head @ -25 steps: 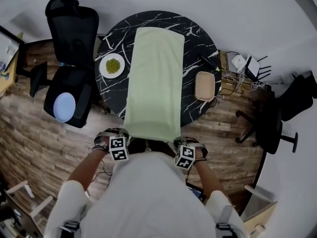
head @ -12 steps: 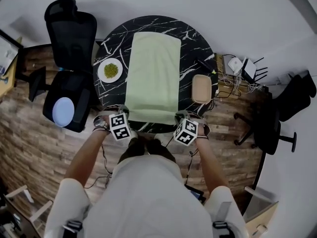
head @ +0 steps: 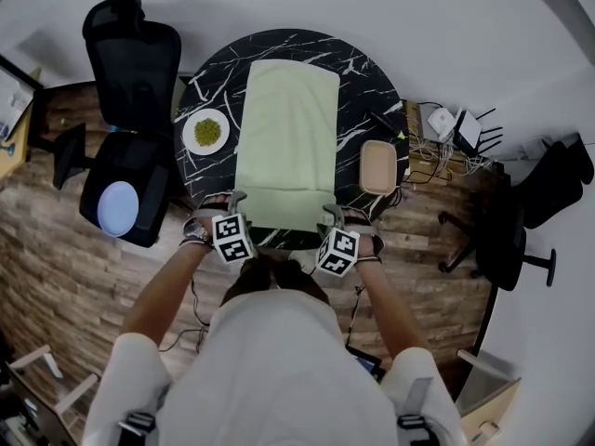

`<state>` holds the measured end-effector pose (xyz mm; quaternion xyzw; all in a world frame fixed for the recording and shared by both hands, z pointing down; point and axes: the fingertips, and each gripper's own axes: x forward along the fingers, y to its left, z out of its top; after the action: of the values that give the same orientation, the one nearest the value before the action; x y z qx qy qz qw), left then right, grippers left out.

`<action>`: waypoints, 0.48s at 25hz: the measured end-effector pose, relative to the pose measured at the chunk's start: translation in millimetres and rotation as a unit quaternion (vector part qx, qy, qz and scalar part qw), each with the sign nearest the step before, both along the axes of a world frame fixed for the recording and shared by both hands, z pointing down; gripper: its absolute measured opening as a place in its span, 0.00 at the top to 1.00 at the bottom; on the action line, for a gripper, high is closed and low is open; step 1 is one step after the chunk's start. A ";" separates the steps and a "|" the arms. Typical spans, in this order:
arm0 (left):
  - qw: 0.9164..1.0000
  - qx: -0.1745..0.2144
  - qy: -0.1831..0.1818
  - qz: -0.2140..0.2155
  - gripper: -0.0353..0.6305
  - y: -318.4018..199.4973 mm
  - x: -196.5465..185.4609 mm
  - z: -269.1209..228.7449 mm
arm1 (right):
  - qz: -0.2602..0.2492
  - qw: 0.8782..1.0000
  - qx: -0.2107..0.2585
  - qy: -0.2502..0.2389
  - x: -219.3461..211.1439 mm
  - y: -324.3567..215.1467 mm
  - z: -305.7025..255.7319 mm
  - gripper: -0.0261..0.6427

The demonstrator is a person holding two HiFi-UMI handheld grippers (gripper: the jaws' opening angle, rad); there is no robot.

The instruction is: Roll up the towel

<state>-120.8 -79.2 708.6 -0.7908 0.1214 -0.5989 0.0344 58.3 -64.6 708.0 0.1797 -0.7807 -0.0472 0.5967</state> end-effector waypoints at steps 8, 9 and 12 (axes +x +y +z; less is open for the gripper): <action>0.997 -0.036 -0.036 0.060 0.65 45.2 12.1 38.2 | -0.077 0.994 -0.061 0.044 -27.3 43.8 45.1 0.72; 0.997 -0.033 -0.035 0.053 0.66 45.5 11.6 40.4 | -0.074 0.994 -0.064 0.051 -23.8 44.3 49.9 0.73; 0.998 -0.026 -0.042 0.046 0.67 47.9 10.2 49.7 | -0.067 0.993 -0.072 0.061 -17.6 45.6 59.5 0.73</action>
<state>-110.6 -31.2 758.3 -0.7705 0.0680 -0.6321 0.0463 40.7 -19.0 767.5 0.0804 -0.7545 -0.0411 0.6501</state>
